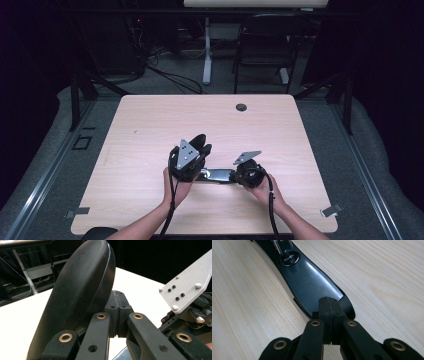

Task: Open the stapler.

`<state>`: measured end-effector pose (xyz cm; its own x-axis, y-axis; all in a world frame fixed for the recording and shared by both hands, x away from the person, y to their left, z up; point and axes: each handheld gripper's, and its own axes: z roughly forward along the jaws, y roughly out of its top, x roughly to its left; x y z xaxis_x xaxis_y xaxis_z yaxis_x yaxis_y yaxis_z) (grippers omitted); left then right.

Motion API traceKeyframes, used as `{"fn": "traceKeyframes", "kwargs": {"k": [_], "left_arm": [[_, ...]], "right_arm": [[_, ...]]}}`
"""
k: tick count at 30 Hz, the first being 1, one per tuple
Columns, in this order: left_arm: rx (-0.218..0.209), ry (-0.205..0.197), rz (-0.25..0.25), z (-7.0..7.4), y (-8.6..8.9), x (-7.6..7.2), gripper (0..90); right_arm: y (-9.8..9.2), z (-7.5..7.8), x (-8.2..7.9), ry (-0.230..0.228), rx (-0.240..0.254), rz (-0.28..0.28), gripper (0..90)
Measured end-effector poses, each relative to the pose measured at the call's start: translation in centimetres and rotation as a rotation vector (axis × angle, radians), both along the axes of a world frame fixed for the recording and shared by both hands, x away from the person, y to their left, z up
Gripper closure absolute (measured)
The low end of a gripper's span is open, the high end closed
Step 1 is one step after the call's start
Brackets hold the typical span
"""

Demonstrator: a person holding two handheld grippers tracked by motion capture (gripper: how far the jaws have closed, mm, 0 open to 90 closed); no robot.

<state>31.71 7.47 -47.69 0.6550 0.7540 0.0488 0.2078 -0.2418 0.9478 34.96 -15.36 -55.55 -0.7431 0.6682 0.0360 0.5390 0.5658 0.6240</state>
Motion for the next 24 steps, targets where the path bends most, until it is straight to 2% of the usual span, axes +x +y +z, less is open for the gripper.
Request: {"fn": "traceKeyframes", "kwargs": {"k": [16, 24], "left_arm": [[-0.033, -0.013, 0.046, 1.0, 2.1, 0.0, 90.0], [-0.034, -0.017, 0.055, 1.3, 2.6, 0.0, 90.0]], "right_arm": [[0.0, 0.0, 0.0, -0.001, -0.003, 0.0, 90.0], [0.0, 0.0, 0.0, -0.004, -0.003, -0.006, 90.0]]}}
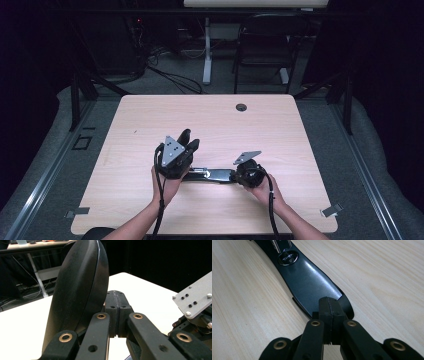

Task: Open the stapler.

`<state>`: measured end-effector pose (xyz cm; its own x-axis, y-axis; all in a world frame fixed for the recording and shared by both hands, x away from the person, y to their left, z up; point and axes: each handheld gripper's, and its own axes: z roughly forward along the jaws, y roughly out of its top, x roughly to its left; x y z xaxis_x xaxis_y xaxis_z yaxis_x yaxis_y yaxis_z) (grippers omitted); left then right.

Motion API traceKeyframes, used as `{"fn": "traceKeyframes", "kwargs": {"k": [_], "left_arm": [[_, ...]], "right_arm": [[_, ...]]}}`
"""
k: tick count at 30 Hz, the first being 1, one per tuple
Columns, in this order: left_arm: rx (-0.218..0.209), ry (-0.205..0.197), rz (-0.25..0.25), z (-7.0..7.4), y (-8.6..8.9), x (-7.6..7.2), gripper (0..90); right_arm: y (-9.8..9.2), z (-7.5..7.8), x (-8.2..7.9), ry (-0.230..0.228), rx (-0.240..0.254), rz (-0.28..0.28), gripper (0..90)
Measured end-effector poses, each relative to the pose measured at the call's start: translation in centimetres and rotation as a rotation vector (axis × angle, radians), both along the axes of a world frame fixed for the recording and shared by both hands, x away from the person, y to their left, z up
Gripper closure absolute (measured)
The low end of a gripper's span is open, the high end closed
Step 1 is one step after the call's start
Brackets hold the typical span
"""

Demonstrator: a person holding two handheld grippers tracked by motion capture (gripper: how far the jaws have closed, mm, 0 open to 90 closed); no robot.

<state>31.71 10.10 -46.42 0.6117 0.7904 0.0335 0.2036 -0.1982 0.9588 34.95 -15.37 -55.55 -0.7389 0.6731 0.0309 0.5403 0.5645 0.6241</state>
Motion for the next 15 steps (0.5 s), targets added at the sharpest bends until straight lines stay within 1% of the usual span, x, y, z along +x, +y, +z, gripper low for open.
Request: {"fn": "traceKeyframes", "kwargs": {"k": [7, 9, 13, 15], "left_arm": [[-0.005, 0.002, 0.003, 0.11, 0.29, 0.03, 90.0], [-0.006, 0.005, 0.002, 0.11, 0.28, 0.04, 90.0], [-0.002, 0.008, -0.011, -0.03, -0.03, 0.0, 90.0], [0.0, 0.012, -0.017, -0.12, -0.25, 0.0, 90.0]], "right_arm": [[-0.19, -0.06, 0.13, -0.008, -0.009, 0.002, 90.0], [-0.26, -0.1, 0.13, -0.006, -0.001, 0.0, 90.0], [0.0, 0.03, 0.06, -0.015, -0.03, 0.004, 90.0], [0.32, 0.09, -0.09, -0.037, -0.058, 0.017, 90.0]]}}
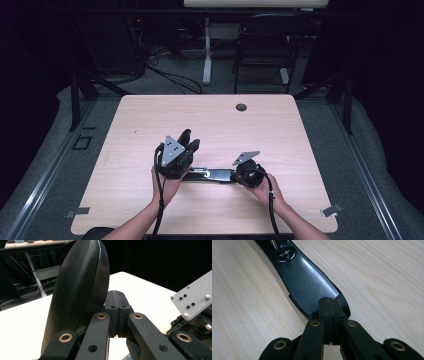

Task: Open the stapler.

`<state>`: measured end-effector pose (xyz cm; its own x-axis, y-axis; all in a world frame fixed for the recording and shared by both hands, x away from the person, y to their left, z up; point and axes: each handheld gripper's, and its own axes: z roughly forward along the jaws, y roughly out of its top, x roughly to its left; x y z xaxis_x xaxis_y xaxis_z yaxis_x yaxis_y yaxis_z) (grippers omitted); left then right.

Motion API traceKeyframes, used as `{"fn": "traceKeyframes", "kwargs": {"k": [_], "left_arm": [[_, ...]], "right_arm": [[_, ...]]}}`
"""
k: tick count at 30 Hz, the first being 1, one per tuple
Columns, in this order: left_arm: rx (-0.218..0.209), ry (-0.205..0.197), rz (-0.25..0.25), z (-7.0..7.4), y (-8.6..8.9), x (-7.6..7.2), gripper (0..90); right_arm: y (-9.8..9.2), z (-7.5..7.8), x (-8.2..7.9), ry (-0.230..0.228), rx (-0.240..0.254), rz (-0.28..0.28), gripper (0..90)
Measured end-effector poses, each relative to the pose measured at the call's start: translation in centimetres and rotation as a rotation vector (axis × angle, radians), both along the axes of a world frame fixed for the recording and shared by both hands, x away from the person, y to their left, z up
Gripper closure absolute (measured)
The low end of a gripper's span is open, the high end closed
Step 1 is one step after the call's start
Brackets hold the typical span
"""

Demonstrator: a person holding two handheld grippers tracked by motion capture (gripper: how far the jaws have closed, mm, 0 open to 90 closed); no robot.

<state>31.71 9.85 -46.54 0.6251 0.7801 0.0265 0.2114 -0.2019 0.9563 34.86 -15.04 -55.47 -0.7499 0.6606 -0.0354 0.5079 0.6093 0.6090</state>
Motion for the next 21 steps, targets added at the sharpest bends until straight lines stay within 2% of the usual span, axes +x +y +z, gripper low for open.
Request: {"fn": "traceKeyframes", "kwargs": {"k": [5, 6, 8, 10, 11, 13, 15, 16, 21], "left_arm": [[0.022, -0.01, -0.015, -0.2, -0.6, -0.1, 90.0], [0.027, -0.01, -0.017, -0.2, -0.7, -0.1, 90.0], [0.03, -0.006, -0.022, -0.4, -0.9, -0.1, 90.0], [0.035, -0.003, -0.025, -0.4, -1.2, 0.0, 90.0], [0.039, -0.005, -0.022, -0.5, -1.2, 0.0, 90.0], [0.042, -0.013, -0.019, -0.4, -1.2, -0.1, 90.0], [0.042, -0.026, -0.009, -0.3, -1.1, -0.1, 90.0], [0.04, -0.03, -0.004, -0.2, -1.0, -0.1, 90.0], [0.017, -0.044, 0.028, 0.4, 0.0, 0.0, 90.0]], "right_arm": [[0.6, 0.1, -0.4, -0.05, -0.06, 0.048, 90.0], [0.8, 0.1, -0.5, -0.078, -0.089, 0.065, 90.0], [1.0, 0.1, -0.6, -0.099, -0.118, 0.092, 90.0], [1.4, 0.1, -0.5, -0.115, -0.13, 0.117, 90.0], [1.5, 0.1, -0.3, -0.117, -0.13, 0.122, 90.0], [1.6, 0.3, 0.0, -0.094, -0.135, 0.117, 90.0], [1.6, 0.2, 0.1, -0.087, -0.114, 0.11, 90.0], [1.5, 0.3, 0.1, -0.082, -0.119, 0.108, 90.0], [1.8, 0.2, -0.1, -0.096, -0.127, 0.099, 90.0]]}}
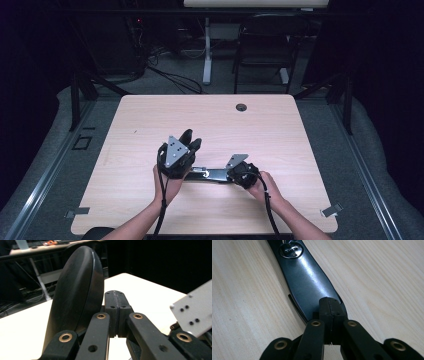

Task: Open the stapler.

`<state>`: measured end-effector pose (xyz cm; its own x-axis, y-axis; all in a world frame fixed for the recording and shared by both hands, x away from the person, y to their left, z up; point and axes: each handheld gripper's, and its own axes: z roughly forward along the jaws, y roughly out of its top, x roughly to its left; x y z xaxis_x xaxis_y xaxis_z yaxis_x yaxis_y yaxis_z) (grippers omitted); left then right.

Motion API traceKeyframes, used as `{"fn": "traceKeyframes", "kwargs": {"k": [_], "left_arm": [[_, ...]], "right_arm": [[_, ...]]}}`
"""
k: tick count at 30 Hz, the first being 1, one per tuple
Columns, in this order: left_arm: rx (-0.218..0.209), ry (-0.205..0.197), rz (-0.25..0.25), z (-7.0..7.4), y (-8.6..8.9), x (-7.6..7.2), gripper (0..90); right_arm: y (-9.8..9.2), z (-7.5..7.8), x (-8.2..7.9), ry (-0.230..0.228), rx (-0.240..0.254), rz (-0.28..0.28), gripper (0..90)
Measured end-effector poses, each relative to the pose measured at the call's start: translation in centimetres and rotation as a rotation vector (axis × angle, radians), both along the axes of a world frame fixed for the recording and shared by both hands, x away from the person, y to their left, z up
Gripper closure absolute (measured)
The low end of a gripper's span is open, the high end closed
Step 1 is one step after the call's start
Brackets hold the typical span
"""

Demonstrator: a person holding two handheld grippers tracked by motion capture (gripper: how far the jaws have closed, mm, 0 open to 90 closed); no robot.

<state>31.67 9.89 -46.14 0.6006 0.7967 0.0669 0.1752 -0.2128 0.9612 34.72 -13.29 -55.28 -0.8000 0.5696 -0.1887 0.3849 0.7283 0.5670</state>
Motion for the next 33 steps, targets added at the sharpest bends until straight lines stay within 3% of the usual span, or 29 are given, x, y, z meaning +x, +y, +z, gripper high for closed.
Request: {"fn": "traceKeyframes", "kwargs": {"k": [33], "left_arm": [[-0.047, -0.016, 0.101, 1.1, 4.1, 0.0, 90.0]], "right_arm": [[-0.1, 0.0, 0.2, 0.013, 0.021, -0.011, 90.0]]}}
